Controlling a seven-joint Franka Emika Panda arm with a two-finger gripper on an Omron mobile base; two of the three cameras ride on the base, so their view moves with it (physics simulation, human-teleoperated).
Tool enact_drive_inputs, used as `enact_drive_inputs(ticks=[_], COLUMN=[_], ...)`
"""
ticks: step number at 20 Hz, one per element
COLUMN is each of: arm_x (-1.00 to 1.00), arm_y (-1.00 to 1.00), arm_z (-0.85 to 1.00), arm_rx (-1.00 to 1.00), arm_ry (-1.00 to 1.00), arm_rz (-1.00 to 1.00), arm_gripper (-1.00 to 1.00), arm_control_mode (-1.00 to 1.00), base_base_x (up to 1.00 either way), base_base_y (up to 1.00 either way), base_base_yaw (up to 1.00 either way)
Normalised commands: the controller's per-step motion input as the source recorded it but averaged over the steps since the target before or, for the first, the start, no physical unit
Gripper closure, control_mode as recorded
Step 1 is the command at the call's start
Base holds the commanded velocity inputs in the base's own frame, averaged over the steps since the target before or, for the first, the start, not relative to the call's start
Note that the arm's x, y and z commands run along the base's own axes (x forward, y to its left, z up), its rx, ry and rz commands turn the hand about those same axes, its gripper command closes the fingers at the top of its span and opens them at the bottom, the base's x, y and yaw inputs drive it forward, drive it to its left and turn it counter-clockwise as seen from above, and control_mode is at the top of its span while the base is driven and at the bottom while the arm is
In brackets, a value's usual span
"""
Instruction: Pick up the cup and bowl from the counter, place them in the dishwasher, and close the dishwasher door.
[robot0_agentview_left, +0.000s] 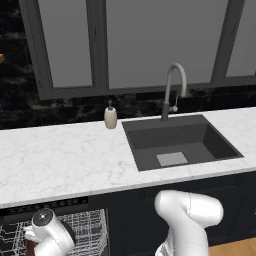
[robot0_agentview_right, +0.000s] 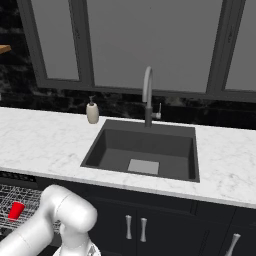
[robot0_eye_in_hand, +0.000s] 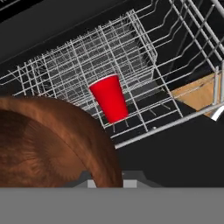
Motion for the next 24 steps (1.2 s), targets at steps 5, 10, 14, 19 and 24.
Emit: enact_drive_inputs(ticks=[5, 10, 14, 19, 24], arm_x=[0.63, 0.25, 0.03, 0.04, 0.07], arm_y=[0.21, 0.16, 0.25, 0.24, 0.27], arm_z=[-0.03, -0.61, -0.93, -0.90, -0.61], arm_rx=[0.00, -0.02, -0.03, -0.03, -0.05], arm_ry=[0.02, 0.00, 0.00, 0.00, 0.00], arm_rz=[0.00, 0.00, 0.00, 0.00, 0.00], arm_gripper=[1.00, 1.00, 1.00, 1.00, 1.00], arm_control_mode=[-1.00, -1.00, -1.00, -1.00, -1.00], base_base_x=[0.00, 0.00, 0.00, 0.00, 0.00], base_base_y=[0.00, 0.00, 0.00, 0.00, 0.00], base_base_yaw=[0.00, 0.00, 0.00, 0.00, 0.00])
